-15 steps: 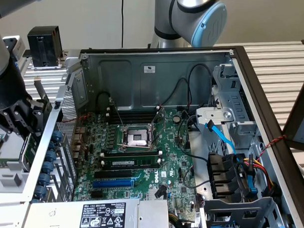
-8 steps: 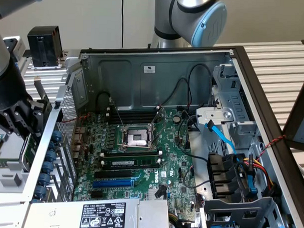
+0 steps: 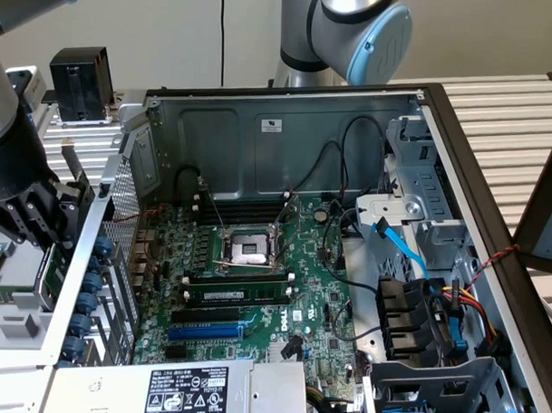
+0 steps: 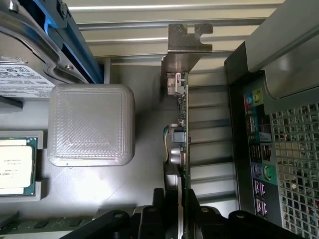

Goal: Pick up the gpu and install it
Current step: 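Pick up the gpu and move the gpu toward the slot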

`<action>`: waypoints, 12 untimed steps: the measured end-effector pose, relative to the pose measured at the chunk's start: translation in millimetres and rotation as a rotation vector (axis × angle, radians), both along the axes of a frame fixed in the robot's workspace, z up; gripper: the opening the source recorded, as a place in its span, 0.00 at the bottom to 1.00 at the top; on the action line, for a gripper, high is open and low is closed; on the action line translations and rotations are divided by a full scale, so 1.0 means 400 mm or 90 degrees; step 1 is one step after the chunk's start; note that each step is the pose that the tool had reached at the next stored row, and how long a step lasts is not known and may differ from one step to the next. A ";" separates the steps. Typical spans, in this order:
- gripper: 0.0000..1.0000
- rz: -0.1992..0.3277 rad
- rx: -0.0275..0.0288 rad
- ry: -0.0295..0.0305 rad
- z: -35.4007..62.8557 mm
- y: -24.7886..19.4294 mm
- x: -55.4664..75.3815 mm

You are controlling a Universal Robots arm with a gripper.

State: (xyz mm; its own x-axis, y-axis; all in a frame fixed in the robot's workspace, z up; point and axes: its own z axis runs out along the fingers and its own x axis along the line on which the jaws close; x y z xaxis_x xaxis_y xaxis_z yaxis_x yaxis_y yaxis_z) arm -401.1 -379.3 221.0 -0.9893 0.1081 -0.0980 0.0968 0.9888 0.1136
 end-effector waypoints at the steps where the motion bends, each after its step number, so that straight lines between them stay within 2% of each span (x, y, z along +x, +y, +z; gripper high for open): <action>1: 0.28 0.000 -0.0001 0.0000 0.000 0.000 0.000; 4: 0.28 0.000 -0.0001 0.0001 0.013 0.000 0.000; 12: 0.28 0.000 -0.0001 0.0001 0.101 0.000 0.000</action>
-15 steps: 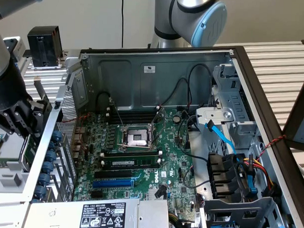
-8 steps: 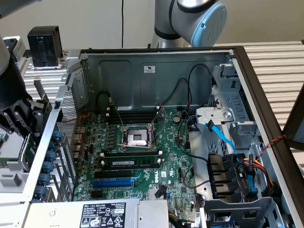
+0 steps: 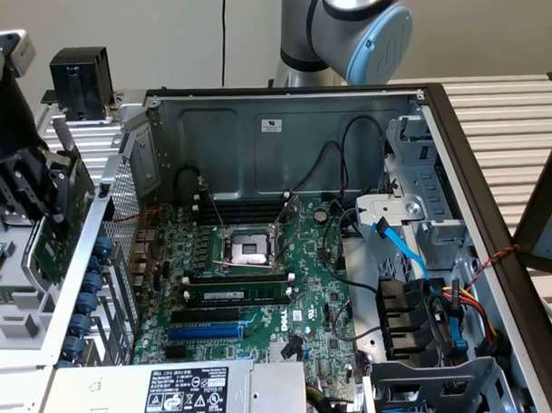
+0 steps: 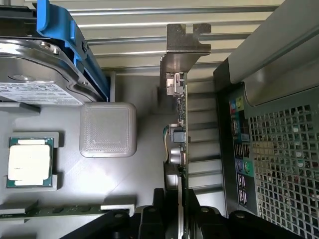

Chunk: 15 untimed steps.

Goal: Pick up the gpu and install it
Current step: 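Pick up the gpu and move the gpu toward the slot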

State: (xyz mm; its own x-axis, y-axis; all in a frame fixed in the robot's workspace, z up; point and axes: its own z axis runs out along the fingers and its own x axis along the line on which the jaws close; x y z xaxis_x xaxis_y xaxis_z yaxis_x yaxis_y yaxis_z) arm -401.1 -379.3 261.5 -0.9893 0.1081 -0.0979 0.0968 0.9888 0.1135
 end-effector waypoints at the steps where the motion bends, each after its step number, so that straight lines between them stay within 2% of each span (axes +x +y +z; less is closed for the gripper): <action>1: 0.28 0.000 0.0000 0.0000 0.012 0.000 0.000; 9: 0.28 0.000 0.0000 0.0008 0.103 0.000 0.001; 15: 0.28 0.001 0.0000 0.0169 0.152 0.000 0.018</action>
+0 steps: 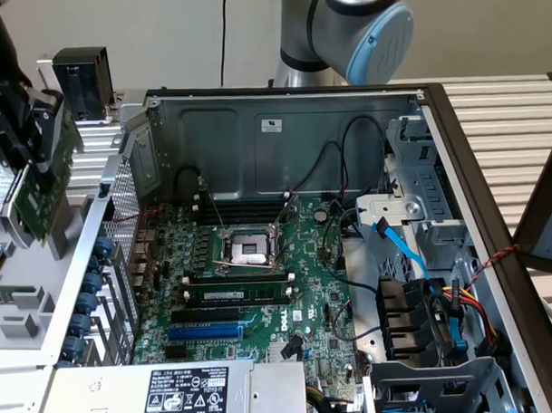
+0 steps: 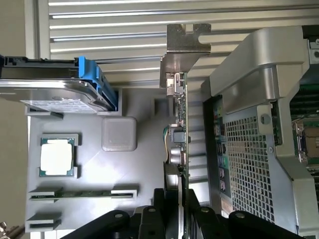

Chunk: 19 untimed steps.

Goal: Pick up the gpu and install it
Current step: 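Pick up the gpu and move the gpu toward the slot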

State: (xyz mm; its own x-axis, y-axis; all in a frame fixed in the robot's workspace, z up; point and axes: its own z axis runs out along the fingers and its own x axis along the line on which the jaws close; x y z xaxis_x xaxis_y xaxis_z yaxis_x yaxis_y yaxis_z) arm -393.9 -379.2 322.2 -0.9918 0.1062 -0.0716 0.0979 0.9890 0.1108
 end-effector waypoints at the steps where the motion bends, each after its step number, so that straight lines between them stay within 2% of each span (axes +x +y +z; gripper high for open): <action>1: 0.28 0.000 0.0000 0.0017 0.010 0.000 0.004; 5: 0.28 0.002 0.0000 0.0057 0.055 0.000 0.027; 7: 0.28 0.002 0.0000 0.0104 0.072 0.000 0.036; 9: 0.28 0.002 0.0001 0.0177 0.085 0.000 0.042; 12: 0.28 0.002 0.0000 0.0322 0.102 0.000 0.050; 14: 0.28 0.002 0.0000 0.0377 0.119 0.000 0.062; 19: 0.28 0.002 0.0001 0.0385 0.176 -0.001 0.118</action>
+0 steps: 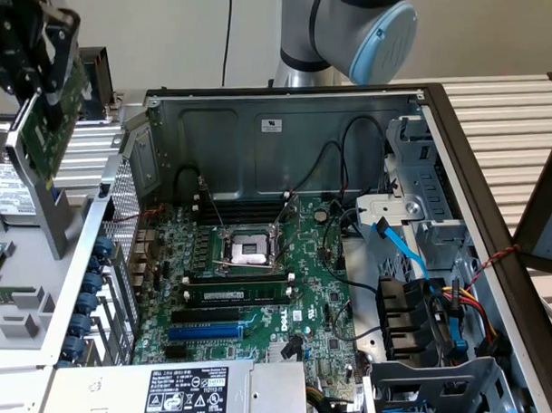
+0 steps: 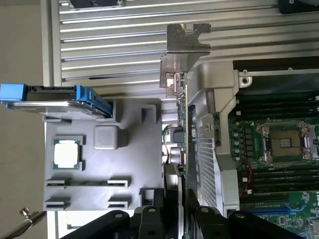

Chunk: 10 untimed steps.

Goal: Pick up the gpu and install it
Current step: 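Pick up the gpu and move the gpu toward the slot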

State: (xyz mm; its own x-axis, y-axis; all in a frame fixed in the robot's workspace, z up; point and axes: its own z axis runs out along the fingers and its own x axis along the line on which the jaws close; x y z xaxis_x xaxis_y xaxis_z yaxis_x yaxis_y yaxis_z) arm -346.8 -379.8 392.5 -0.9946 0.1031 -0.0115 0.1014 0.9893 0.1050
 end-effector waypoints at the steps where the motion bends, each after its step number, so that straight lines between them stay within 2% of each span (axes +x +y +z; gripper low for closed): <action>1: 0.28 0.000 -0.0001 0.0003 0.012 0.000 0.011; 4: 0.28 0.000 -0.0001 0.0021 0.041 -0.002 0.045; 10: 0.28 0.000 0.0000 0.0136 0.087 -0.008 0.100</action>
State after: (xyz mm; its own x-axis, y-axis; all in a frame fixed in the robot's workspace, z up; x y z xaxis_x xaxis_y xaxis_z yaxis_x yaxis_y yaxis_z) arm -306.7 -383.0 427.3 -0.9946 0.1031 0.0097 0.1036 0.9893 0.1027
